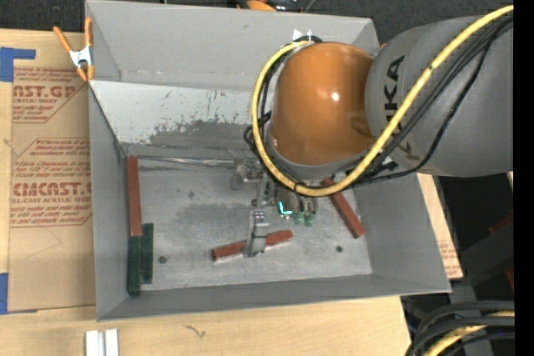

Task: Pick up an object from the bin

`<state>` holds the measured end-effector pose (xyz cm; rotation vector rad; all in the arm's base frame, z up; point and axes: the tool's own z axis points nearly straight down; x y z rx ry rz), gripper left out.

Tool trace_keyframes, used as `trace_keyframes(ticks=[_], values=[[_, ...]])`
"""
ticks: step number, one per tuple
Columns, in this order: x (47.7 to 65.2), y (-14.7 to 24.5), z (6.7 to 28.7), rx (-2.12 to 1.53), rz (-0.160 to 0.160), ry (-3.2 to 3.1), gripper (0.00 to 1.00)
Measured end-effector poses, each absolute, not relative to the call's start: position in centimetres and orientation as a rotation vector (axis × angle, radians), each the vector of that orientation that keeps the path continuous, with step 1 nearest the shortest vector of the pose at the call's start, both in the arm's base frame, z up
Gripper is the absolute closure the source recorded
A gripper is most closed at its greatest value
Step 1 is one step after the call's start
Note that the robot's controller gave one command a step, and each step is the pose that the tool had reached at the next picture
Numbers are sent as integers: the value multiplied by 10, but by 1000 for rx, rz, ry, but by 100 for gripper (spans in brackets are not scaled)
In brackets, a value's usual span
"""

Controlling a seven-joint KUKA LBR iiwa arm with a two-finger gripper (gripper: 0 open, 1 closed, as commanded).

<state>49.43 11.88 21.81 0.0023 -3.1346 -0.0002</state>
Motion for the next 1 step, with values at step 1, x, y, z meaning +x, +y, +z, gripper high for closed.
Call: trace_keyframes(ticks=[1], values=[[489, 96, 66, -149, 0, -3134, 0]])
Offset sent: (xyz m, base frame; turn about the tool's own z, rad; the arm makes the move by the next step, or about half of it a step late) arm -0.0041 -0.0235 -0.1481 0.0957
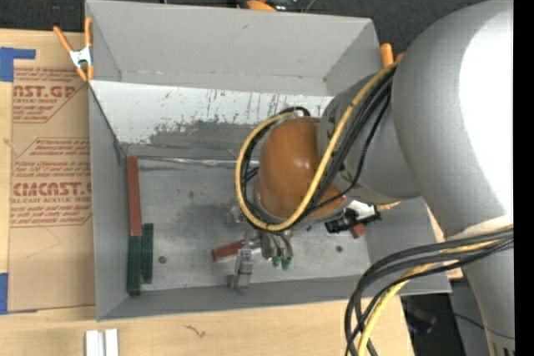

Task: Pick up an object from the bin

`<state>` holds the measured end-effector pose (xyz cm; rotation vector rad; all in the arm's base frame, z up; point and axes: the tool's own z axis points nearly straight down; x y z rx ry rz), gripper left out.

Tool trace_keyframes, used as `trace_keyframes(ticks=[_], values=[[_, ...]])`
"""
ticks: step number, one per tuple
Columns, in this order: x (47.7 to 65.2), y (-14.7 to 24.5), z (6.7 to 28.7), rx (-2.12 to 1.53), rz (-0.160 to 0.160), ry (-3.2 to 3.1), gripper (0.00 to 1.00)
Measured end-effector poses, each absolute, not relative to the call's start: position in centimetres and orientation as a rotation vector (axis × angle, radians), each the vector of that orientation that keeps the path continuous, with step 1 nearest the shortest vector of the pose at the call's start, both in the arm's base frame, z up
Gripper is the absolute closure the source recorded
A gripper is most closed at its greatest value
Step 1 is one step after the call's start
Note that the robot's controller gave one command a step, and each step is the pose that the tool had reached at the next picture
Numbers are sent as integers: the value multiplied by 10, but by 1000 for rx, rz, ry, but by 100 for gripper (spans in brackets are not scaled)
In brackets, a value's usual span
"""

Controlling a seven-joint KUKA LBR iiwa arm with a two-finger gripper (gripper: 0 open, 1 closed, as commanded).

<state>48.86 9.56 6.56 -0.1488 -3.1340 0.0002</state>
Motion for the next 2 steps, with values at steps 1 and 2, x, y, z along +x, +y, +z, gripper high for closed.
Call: trace_keyframes(ticks=[1, 2], values=[[490, 96, 70, -147, -2, -3138, 100], [487, 93, 248, -108, -4, -3148, 100]])
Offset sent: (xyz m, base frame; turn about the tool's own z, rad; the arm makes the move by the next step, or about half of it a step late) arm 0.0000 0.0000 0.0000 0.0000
